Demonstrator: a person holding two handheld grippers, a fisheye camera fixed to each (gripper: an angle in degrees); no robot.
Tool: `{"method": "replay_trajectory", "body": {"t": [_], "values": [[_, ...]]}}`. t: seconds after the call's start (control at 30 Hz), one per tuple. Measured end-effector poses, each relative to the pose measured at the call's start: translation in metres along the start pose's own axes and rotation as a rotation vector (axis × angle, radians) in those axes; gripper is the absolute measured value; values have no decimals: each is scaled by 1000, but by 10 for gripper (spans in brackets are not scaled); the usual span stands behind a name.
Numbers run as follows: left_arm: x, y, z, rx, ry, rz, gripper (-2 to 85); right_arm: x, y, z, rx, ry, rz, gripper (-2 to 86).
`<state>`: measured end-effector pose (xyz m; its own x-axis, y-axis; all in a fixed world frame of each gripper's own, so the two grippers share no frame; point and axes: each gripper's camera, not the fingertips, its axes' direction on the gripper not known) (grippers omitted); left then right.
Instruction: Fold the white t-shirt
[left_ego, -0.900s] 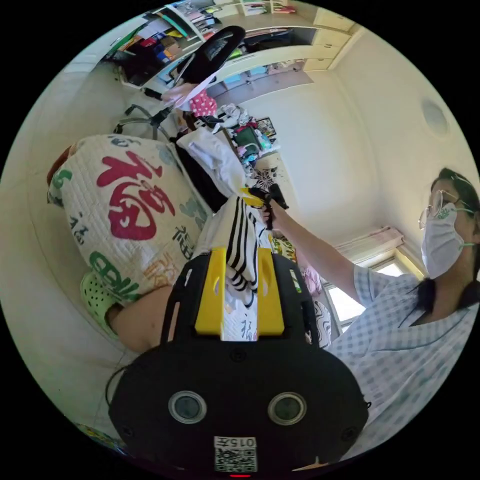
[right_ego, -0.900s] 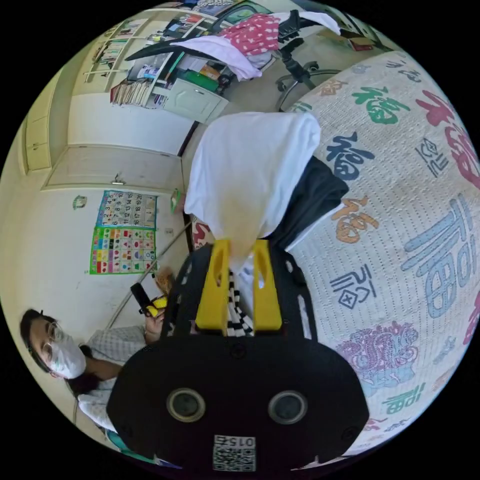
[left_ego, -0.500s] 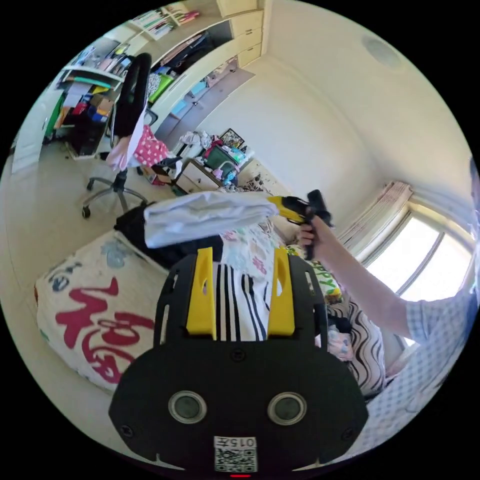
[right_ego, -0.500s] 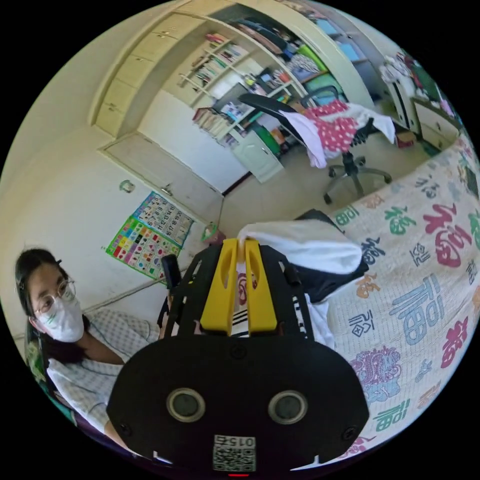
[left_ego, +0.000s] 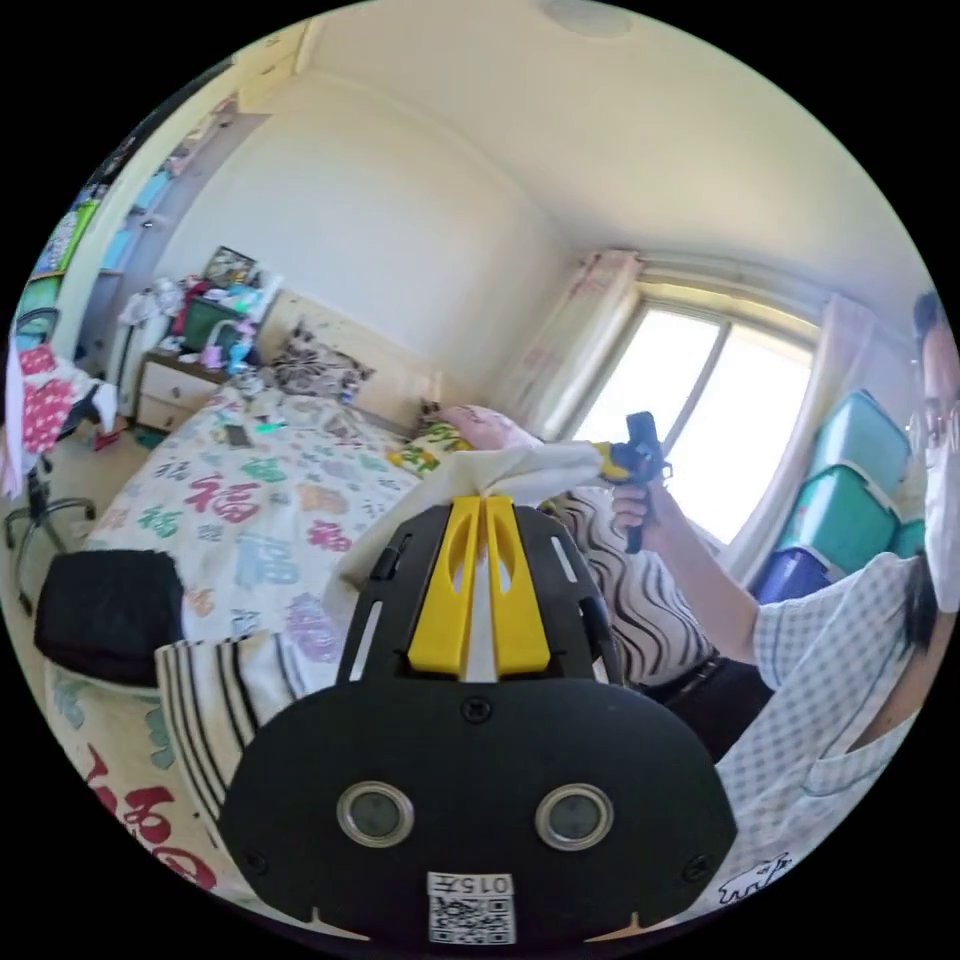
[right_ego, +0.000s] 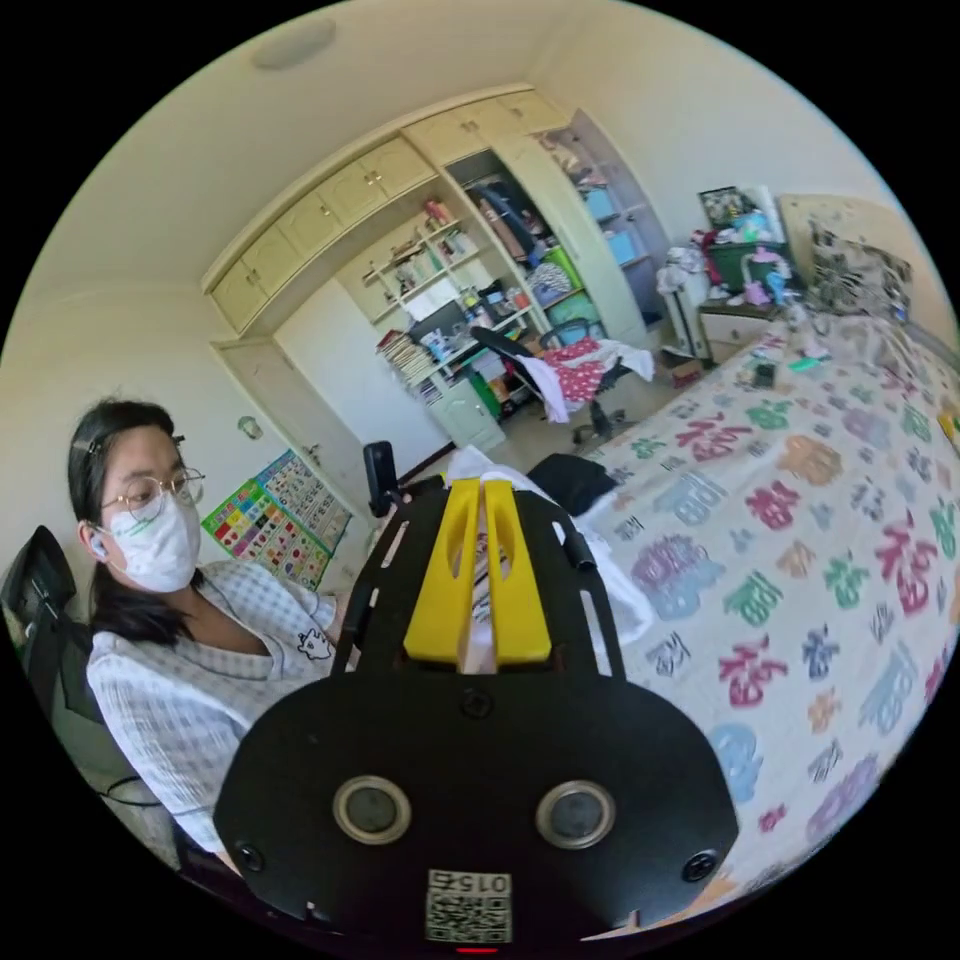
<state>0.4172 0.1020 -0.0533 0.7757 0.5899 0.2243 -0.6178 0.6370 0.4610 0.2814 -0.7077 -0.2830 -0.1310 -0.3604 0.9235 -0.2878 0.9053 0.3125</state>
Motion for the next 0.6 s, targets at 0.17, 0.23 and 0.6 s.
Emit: {"method": "replay_trajectory", "body": {"t": [0.17, 0.23, 0.6], "values": [[77, -5, 90, -181, 79, 120, -8, -40, 77, -101, 112, 74, 144, -3], [103, -14, 126, -218, 83, 138, -8, -57, 93, -142, 232, 51, 171, -3], [195, 8, 203, -290, 56, 332, -8, -211, 95, -346, 499, 276, 106, -4]]}}
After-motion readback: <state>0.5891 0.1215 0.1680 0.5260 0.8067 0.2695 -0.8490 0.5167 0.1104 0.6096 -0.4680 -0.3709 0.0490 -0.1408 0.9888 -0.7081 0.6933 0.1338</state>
